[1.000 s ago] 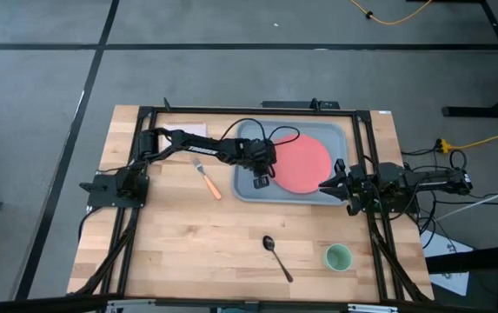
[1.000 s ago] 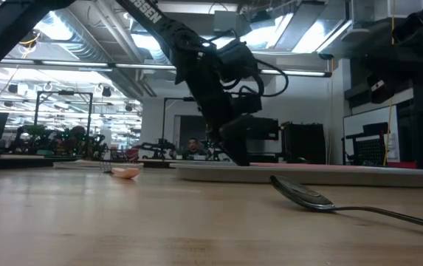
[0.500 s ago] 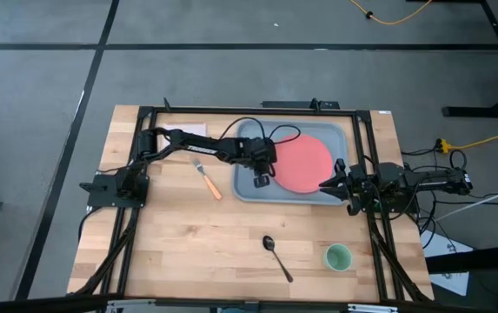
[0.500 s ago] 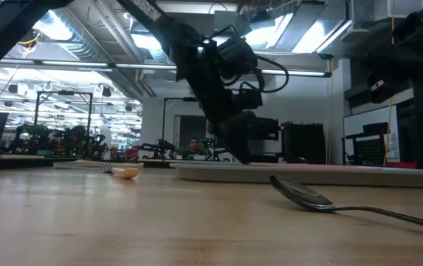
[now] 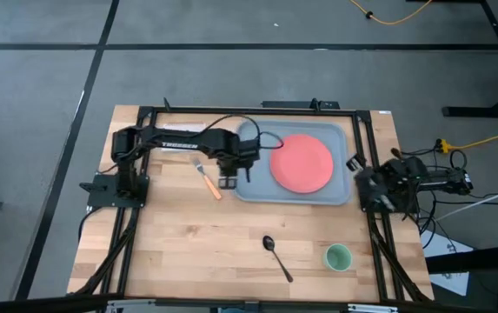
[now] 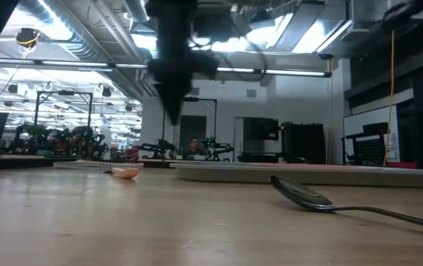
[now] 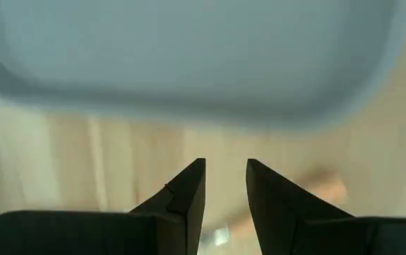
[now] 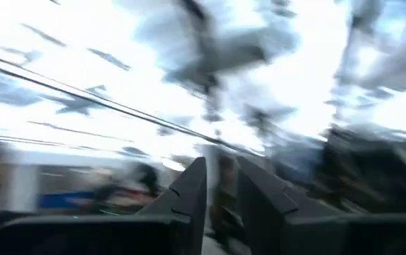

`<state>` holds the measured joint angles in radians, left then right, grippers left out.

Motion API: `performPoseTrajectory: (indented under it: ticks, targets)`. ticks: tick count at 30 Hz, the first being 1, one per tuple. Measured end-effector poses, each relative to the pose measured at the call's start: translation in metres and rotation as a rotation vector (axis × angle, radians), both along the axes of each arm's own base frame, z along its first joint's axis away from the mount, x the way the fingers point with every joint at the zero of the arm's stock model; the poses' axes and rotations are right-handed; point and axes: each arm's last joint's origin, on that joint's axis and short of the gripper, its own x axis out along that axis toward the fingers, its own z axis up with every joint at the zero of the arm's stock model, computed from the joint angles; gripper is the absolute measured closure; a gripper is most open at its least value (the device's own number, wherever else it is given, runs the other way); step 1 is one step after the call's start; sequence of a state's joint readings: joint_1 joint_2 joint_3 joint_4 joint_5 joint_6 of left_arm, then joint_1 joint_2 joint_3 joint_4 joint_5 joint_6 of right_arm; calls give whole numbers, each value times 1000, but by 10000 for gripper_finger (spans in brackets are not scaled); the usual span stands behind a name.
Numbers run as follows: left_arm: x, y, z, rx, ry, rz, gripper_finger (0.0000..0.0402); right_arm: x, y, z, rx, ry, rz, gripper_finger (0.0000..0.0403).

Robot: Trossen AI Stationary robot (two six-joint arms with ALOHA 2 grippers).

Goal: Pick and place plate/cup/fork/spoon on tray
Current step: Put the green cup beside the pink plate on the gray serving tray

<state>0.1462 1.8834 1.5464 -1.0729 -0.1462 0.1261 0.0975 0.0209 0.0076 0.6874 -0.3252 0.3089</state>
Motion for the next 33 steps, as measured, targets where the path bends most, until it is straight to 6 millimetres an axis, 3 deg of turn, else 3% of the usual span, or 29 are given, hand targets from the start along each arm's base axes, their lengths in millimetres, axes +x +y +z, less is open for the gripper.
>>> performPoseTrajectory:
  ticks: [3,8,11,14,20,24,30,33]
  targets:
    - [-21,-6,-2,-43,55,5,305,-5,3,6,-37,-29,147,324]
    - [-54,-12,-13,-105,-23,76,305,0,6,21,-93,-8,145,324]
    - [-71,-15,-16,-130,-145,108,305,4,11,40,-153,29,187,324]
    - [-82,-17,-17,-125,-266,113,305,13,17,62,-189,202,263,324]
    - [-92,-18,-8,-93,-525,108,305,30,34,114,-317,394,395,324]
    - [-92,-18,-4,-83,-604,103,305,36,43,130,-368,685,408,325]
    - [-90,-18,-2,-68,-638,77,305,47,55,141,-225,1189,359,325]
    - [-89,-17,-1,-66,-654,78,305,52,64,137,-150,1390,352,325]
